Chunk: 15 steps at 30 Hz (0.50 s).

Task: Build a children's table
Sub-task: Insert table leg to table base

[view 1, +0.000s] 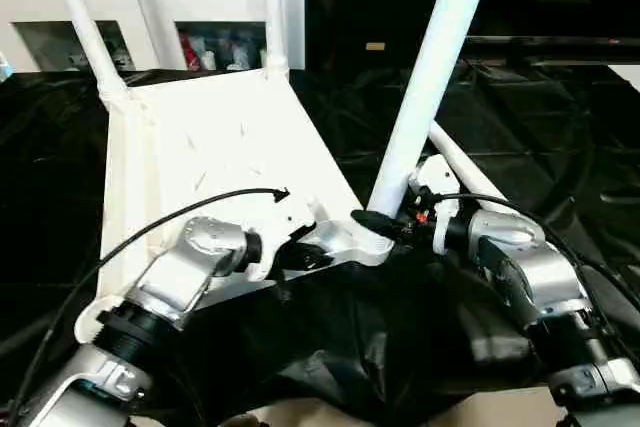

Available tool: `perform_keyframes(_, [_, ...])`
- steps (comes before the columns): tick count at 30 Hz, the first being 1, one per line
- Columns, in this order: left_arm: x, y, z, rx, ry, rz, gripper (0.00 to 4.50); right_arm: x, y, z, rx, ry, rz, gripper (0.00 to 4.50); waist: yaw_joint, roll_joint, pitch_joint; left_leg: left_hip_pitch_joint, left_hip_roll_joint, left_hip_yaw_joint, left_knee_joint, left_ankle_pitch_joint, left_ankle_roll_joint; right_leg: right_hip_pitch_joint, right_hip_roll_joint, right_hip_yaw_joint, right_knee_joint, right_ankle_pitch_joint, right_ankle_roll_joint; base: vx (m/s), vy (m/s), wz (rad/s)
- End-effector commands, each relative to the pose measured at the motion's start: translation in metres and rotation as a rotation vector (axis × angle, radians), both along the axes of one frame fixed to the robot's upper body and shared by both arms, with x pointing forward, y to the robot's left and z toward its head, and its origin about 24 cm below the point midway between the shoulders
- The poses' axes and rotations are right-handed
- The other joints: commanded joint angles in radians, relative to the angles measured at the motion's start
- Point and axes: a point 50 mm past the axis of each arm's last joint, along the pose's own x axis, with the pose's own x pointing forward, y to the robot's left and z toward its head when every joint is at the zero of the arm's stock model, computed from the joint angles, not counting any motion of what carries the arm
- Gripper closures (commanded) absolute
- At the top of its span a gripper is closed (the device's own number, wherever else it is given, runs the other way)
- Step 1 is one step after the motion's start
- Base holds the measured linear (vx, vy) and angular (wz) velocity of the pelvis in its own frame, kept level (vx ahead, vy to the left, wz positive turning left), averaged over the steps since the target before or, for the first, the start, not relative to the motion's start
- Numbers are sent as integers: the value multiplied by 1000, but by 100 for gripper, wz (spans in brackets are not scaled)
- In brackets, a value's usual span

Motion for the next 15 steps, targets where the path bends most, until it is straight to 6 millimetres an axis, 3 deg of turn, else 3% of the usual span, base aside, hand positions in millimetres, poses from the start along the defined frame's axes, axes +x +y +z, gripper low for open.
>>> perform_keyframes(1, [6, -3, 21, -44, -93, -63, 450, -18, 4, -32, -35, 168, 107, 260, -2, -1, -58, 9, 15, -4, -81, -344, 8, 40, -48, 41, -98, -448, -128, 0, 0, 0])
perform_keyframes(2, [4, -4, 22, -48, -90, -86, 450, -19, 4, -32, -38, 170, 125, 260, 0, 4, -58, 11, 16, -4, -82, -347, 7, 39, -47, 42, -97, -440, -134, 0, 0, 0])
perform_keyframes(11, [6, -2, 23, -43, -88, -92, 450, -20, 3, -35, -74, 155, 185, 260, 3, 1, -59, 9, 18, -3, -83, -341, 4, 42, -48, 43, -91, -402, -159, 0, 0, 0])
perform_keyframes(15, [12, 0, 24, -36, -98, -22, 450, -12, 4, -40, -84, 133, 81, 260, 0, 2, -54, 13, 16, -4, -83, -376, 0, 38, -49, 40, -99, -465, -147, 0, 0, 0])
